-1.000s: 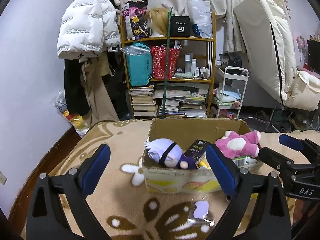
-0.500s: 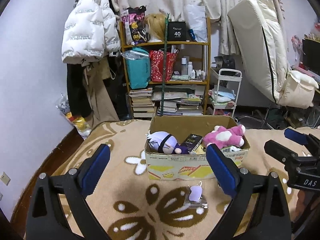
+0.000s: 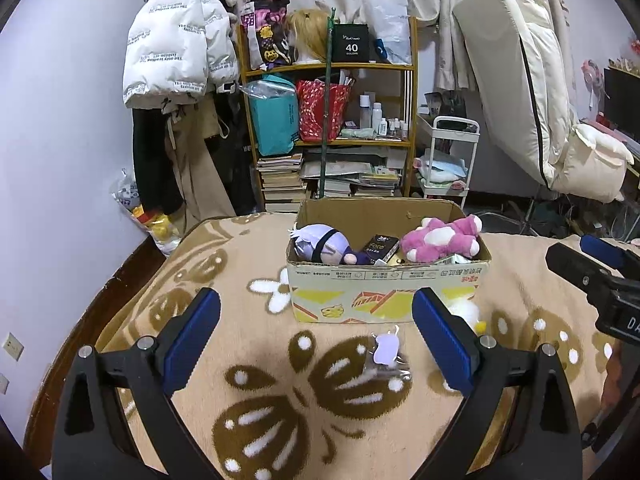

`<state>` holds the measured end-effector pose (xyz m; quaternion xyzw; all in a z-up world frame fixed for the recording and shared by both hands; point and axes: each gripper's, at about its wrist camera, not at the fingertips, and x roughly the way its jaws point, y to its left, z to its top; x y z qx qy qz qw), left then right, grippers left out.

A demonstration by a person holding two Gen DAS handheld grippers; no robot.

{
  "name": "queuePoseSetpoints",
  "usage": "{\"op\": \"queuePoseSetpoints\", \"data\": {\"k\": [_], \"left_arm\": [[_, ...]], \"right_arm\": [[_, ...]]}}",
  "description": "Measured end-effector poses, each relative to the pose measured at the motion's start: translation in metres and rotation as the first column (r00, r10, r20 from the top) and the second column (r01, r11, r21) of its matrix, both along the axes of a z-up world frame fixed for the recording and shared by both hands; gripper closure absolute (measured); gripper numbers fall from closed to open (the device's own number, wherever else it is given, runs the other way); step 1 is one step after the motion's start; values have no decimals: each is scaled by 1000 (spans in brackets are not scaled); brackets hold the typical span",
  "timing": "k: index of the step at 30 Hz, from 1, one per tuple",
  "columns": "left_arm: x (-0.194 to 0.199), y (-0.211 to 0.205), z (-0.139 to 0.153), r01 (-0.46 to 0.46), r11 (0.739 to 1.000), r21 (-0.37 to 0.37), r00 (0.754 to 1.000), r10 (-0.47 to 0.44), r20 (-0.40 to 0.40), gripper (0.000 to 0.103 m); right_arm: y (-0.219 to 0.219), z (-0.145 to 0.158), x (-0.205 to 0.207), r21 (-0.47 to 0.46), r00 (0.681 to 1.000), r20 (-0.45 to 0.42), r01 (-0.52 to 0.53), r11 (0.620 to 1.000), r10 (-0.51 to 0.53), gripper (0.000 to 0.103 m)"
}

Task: Organize soft objects
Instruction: 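Lower both tools toward the white fluffy plush and clear packet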

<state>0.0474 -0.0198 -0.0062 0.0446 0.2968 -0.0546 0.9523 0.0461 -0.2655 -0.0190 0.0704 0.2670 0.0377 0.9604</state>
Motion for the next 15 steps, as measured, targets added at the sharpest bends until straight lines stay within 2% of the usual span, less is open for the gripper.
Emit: {"op": "queuePoseSetpoints", "data": {"k": [15], "left_arm": [[29, 3, -18, -3, 1000, -29, 996, 0, -89, 7]], "right_arm": [[3, -17, 18, -3, 998, -58, -11, 1000, 11, 0]]}}
